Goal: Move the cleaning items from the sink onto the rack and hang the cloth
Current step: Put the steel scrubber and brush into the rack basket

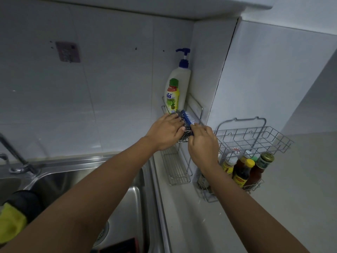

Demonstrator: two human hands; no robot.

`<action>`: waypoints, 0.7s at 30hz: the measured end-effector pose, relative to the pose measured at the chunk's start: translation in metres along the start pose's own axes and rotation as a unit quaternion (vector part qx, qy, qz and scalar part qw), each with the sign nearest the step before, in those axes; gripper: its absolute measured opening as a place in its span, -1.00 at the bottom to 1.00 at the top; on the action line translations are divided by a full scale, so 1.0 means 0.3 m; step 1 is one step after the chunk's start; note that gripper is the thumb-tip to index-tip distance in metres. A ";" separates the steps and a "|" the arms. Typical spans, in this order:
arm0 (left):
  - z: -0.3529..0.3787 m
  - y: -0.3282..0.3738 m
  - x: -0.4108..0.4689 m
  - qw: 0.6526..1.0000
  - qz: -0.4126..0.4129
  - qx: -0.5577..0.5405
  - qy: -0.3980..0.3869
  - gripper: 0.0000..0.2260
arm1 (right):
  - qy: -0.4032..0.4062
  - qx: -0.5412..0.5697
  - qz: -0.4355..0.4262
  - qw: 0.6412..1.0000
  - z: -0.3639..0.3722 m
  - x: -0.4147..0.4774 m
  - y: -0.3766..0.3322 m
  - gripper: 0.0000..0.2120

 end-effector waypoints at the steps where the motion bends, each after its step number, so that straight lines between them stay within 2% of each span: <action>1: 0.003 0.001 -0.008 1.000 -0.011 -0.003 0.000 -0.56 | -0.003 -0.001 -0.001 1.000 0.006 -0.008 0.002 -0.51; 11: 0.029 -0.035 -0.192 0.996 -0.055 -0.060 0.033 -0.49 | -0.075 0.024 0.034 0.996 0.058 -0.147 -0.035 -0.41; 15: 0.091 -0.158 -0.373 0.986 -0.143 -0.072 0.044 -0.49 | -0.119 0.037 0.018 0.992 0.142 -0.257 -0.141 -0.37; 21: 0.202 -0.351 -0.788 0.959 -0.273 -0.071 -0.006 -0.46 | -0.260 0.068 -0.007 0.963 0.384 -0.458 -0.356 -0.39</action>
Point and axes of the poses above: each hand's wrist, its own x-axis towards the middle knuckle, its own z-axis out of the palm, y = z × x, the point moved 9 cm from there along x, towards the middle knuckle, and after that the axes turned 1 degree about -x, right-handed, at the moved point
